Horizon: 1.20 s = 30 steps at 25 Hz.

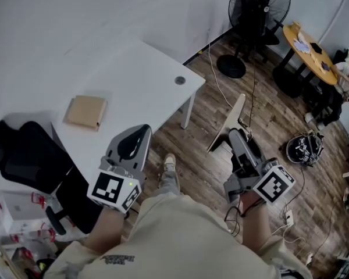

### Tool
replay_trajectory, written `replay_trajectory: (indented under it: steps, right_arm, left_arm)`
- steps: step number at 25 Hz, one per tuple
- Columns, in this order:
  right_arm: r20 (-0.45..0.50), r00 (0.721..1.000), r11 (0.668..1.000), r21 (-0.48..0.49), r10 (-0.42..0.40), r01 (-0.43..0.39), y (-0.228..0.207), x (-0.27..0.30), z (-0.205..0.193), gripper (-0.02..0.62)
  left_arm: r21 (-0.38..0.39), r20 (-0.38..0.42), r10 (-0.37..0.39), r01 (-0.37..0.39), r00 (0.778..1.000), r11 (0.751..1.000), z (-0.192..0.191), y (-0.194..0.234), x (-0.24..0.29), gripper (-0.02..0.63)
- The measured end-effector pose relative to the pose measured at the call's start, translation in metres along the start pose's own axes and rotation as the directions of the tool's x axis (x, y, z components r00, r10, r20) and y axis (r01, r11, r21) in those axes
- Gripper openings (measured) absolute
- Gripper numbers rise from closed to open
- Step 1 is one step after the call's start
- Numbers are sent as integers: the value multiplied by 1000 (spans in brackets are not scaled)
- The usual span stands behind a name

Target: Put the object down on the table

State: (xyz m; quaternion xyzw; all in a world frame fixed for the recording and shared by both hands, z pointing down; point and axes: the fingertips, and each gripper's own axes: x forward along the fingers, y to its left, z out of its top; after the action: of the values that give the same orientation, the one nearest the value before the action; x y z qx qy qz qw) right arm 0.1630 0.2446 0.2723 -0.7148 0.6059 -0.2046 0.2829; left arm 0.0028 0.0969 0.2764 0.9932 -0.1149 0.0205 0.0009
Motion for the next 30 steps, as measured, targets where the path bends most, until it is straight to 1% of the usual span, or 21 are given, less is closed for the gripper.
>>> replay_trajectory:
  steps: [6,11,15,19,22,26,28,30]
  right_arm:
    - [-35,999,998,61,-13,16,-31,48,1,236]
    - [-67,998,994,106,8,-1,-49,101,-1,236]
    - [-98,995,993,119,29,-17,-57,147,-4,236]
    - [-145,989,994,110,38,-22,-77,191,-5,236]
    - [-168,985,990,138,33,-10,-92,230,-7,236]
    - [-204,979,987,158,23,10,-115,297,-12,236]
    - [-227,974,983,181,16,26,-126,322,-16,236]
    - [-246,969,978,207,32,20,-133,344,-21,236]
  left_arm:
    - [-19,-18,16,-16,1000,1000,-13,35,33,21]
    - [-34,-29,23,-24,999,999,-20,68,68,21]
    - [-34,-43,23,-25,999,999,-25,98,93,21]
    - [-57,-50,46,-49,998,997,-28,128,116,21]
    - [-76,-75,64,-70,995,995,-41,159,134,21]
    - [-91,-118,81,-92,990,992,-58,212,171,21]
    - [-101,-129,87,-100,988,990,-65,230,187,21]
    - [-106,-138,92,-107,986,989,-71,246,199,21]
